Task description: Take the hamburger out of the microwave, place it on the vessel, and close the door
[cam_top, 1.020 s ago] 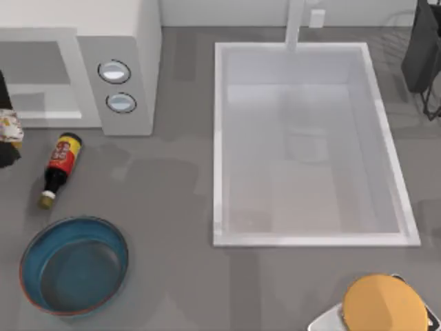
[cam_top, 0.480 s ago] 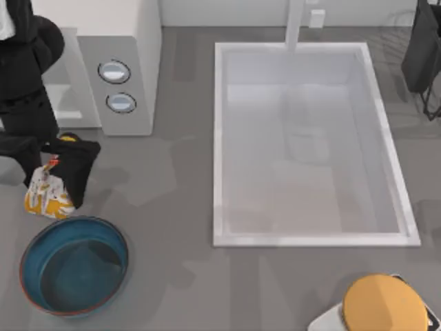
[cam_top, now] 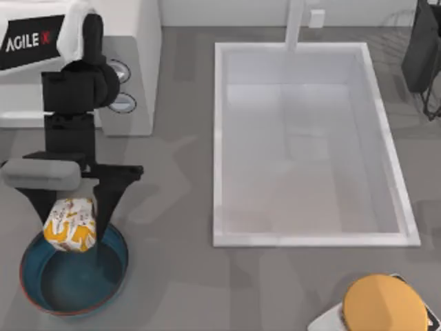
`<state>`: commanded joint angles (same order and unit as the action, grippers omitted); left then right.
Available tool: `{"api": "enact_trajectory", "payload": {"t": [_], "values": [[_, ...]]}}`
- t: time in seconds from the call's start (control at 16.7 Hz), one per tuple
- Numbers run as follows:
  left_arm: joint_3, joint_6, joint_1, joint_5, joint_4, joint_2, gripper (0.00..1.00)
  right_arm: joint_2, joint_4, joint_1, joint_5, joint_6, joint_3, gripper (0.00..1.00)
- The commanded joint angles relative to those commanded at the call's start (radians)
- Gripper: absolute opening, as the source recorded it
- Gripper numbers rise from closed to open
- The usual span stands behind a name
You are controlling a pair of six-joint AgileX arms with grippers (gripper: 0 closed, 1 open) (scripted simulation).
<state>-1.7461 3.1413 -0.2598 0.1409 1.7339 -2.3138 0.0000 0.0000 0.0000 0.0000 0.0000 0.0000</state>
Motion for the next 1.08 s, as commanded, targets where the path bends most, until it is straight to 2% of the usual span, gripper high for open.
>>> {"api": "enact_trajectory", "payload": {"t": [0.48, 1.08], "values": [[0.015, -0.003, 0.004, 0.001, -0.01, 0.009, 0.0, 0.0, 0.0, 0.0, 0.0, 0.0, 0.0, 1.0], [0.176, 0.008, -0.009, 0.007, -0.131, 0.064, 0.0, 0.0, 0.0, 0.0, 0.0, 0.0, 0.0, 1.0]]}}
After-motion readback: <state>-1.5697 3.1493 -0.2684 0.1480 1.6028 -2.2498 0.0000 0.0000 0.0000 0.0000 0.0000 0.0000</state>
